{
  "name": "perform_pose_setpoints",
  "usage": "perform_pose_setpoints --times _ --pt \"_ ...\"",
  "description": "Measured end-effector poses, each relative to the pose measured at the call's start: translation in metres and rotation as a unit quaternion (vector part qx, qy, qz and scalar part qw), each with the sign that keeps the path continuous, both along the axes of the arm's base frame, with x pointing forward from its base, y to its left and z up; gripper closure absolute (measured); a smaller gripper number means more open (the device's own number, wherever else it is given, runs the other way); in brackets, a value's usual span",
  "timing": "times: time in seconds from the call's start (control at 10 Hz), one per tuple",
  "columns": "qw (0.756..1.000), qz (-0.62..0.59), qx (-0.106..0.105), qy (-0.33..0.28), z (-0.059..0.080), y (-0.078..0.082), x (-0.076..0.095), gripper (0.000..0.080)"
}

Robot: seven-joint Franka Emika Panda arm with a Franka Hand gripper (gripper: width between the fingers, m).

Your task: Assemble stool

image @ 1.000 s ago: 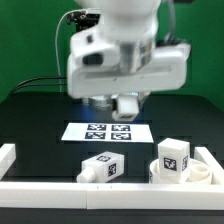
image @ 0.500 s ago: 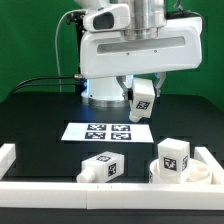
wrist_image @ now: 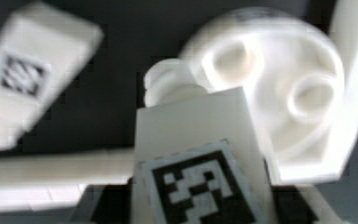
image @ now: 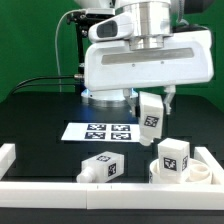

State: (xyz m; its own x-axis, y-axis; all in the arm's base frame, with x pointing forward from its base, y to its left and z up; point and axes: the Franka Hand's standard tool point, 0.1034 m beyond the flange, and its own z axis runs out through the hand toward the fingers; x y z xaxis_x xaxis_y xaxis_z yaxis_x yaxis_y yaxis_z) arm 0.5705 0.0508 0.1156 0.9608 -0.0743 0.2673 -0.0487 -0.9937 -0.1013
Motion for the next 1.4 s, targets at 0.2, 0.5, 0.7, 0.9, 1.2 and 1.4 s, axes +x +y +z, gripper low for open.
perform_pose_setpoints --times 0.2,0.5,0.7,0.9,1.2,1.4 --pt "1.0 0.012 -0.015 -0.007 0.0 0.024 -0.004 0.0479" --pt "1.0 -0.007 -0.008 -0.022 -0.003 0.016 -0.005 0.0479" --pt "0.999 -0.022 0.006 -0.044 -0.012 0.017 -0.004 0.0479" --pt "0.998 -0.029 0.025 -0.046 -0.008 0.028 0.001 0.0479" --pt "0.998 -0.03 0.024 -0.044 -0.01 0.026 0.0 0.0479" --pt "0.998 -0.03 0.024 -0.043 -0.011 0.027 -0.001 0.0479"
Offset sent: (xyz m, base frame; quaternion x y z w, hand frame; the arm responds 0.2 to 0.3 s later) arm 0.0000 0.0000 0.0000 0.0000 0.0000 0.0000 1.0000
